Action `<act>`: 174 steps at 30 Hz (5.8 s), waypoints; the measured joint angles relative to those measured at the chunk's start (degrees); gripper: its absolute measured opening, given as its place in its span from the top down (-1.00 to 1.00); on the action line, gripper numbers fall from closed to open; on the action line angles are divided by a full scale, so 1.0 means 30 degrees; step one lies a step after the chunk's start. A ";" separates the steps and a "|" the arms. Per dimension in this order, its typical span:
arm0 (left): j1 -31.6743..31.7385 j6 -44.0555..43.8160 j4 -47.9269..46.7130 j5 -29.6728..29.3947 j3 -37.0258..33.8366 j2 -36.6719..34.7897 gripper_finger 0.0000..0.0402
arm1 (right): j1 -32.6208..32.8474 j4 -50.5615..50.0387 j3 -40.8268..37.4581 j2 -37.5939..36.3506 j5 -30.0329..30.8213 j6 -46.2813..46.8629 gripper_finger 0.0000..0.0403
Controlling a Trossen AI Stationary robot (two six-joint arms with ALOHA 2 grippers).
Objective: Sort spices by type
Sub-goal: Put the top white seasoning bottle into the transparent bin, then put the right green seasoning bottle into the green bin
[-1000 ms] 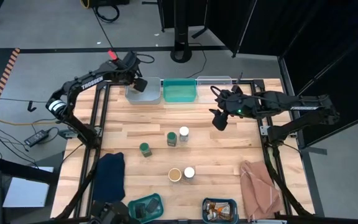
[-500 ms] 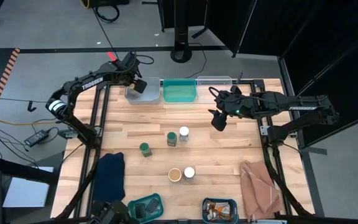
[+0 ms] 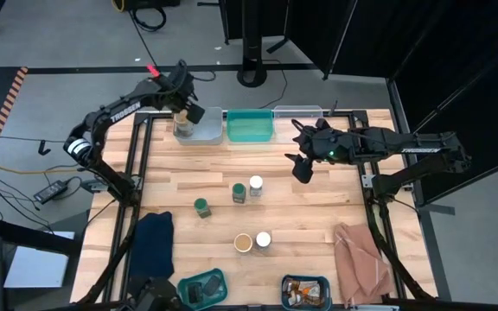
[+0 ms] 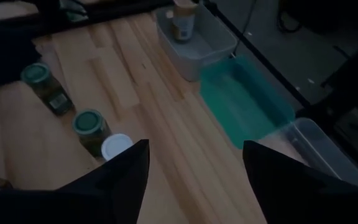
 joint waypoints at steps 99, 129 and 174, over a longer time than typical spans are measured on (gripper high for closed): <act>-0.4532 0.1782 -0.9498 0.4161 1.8727 -0.2011 -0.62 | -1.1939 0.0080 0.0007 0.5518 -0.1837 -0.0101 0.01; -0.4524 -0.0128 -0.9516 0.1468 1.8717 -0.2004 -0.62 | -1.6215 0.5723 -0.3905 0.8349 -0.4486 0.0376 0.01; -0.4524 -0.0062 -0.9553 0.1403 1.8717 -0.2004 -0.62 | -1.6415 0.5309 -0.2171 0.8408 -0.4307 -0.0849 -0.38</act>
